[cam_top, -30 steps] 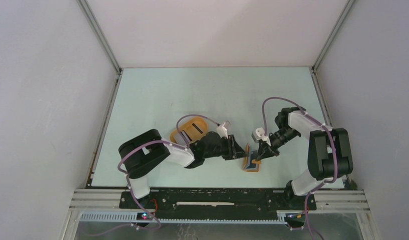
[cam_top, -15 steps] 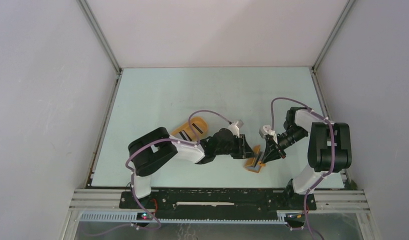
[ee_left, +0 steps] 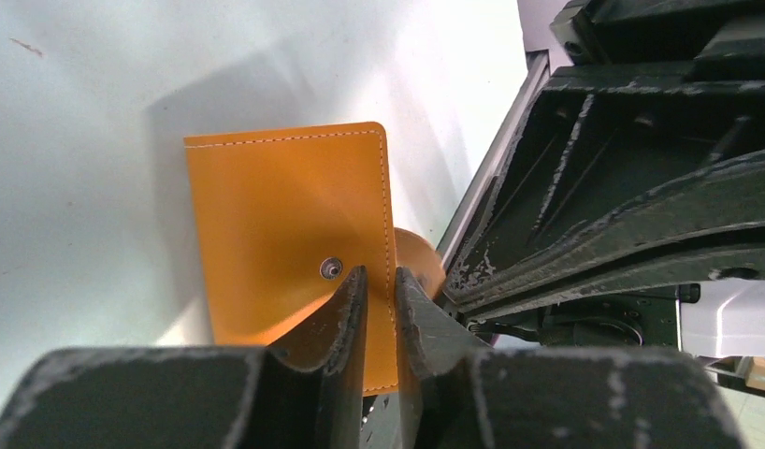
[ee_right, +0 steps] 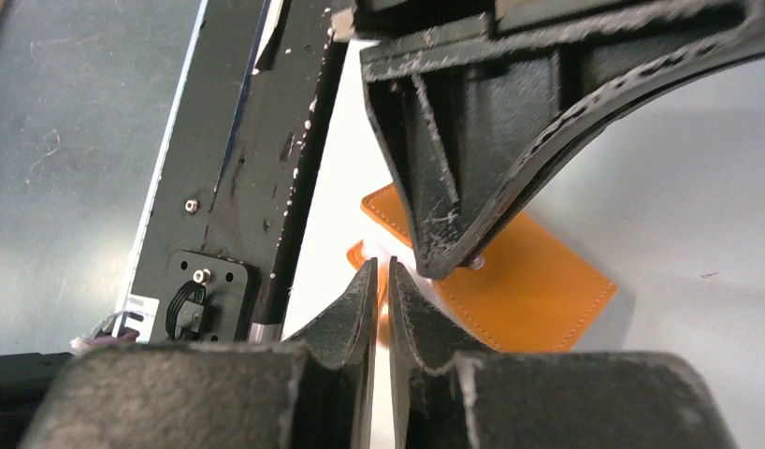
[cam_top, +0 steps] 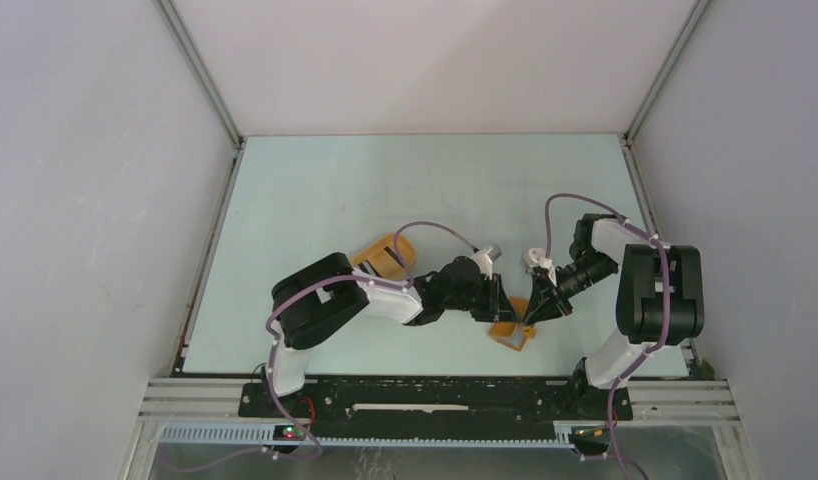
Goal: Put the credit cards into the card holder
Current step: Close the credit card at the center of the board.
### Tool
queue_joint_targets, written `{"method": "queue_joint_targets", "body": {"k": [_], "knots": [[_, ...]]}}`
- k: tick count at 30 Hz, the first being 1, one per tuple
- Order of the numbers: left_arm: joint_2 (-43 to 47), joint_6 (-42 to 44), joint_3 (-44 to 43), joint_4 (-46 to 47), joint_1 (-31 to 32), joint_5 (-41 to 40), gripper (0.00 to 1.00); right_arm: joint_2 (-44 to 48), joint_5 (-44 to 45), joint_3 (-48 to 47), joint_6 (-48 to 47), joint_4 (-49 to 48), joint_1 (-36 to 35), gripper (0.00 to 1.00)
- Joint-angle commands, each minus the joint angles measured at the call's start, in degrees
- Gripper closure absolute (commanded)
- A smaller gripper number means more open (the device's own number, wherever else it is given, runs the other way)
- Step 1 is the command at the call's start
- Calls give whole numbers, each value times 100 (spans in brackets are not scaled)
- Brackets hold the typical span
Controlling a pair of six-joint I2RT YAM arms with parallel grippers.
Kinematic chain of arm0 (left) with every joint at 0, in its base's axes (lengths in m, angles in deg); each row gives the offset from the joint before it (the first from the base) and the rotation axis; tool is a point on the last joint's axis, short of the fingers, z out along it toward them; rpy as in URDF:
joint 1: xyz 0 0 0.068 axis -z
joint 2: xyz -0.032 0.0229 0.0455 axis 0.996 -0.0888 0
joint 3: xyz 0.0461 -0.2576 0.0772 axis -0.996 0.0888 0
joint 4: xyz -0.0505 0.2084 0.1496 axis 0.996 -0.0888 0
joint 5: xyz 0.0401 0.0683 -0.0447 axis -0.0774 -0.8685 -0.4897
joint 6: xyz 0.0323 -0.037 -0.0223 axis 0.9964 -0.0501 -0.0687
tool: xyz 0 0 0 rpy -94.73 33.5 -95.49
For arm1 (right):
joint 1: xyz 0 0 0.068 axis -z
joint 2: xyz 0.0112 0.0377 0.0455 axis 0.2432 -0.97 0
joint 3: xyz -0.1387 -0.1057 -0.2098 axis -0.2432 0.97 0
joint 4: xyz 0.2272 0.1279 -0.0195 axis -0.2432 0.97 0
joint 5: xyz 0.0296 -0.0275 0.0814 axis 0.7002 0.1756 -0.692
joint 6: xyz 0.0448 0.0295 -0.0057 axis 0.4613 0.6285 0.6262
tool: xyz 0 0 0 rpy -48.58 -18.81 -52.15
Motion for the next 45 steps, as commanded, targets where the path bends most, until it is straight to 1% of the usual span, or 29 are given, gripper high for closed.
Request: {"method": "queue_joint_targets", "body": {"k": [1, 4, 5, 6, 9, 13, 15, 16, 19, 22, 24, 28, 32, 34, 36, 42, 45], "knots": [[-294, 187, -316, -607, 45, 90, 82, 144, -580, -214, -758, 421, 142, 80], [-363, 182, -377, -716, 52, 91, 82, 449, -869, -232, -423, 413, 290, 62], [-375, 182, -370, -736, 52, 78, 82, 601, -924, -255, -276, 412, 329, 58], [-390, 182, -374, -753, 54, 73, 82, 753, -915, -330, -27, 419, 346, 57], [-430, 234, -460, -935, 60, 45, 81, 1239, -860, -671, 1063, 263, 456, 57], [-559, 296, -600, -1129, 60, 70, 79, 2195, -754, -730, 2608, -258, 577, 55], [-537, 300, -574, -1045, 61, 95, 76, 2571, -502, -651, 3887, -741, 556, 56], [-478, 290, -520, -949, 60, 79, 74, 2703, -334, -583, 4287, -977, 541, 56], [-73, 342, -278, -668, 60, -115, 64, 2818, 176, -255, 5167, -1459, 556, 56], [442, 504, -32, -431, 60, -322, 58, 2611, 472, 87, 5937, -2102, 688, 59], [784, 677, 145, -367, 61, -486, 57, 2340, 577, 239, 6200, -2332, 679, 62], [1612, 1253, 740, -359, 60, -989, 56, 1831, 948, 239, 6703, -2705, 513, 62], [2061, 1860, 1101, -662, 60, -1660, 55, 1243, 1348, 211, 7254, -3049, 173, 62], [1950, 1996, 1053, -780, 60, -1677, 54, 1006, 1418, 164, 7358, -3055, 89, 62], [1680, 2042, 888, -787, 65, -1477, 54, 837, 1492, 130, 7463, -3090, 46, 61], [820, 2124, 301, -853, 103, -1091, 54, 505, 1815, 125, 7644, -3221, -55, 60], [609, 2142, 145, -986, 134, -1016, 54, 365, 2049, 129, 7733, -3277, -154, 61]]}}
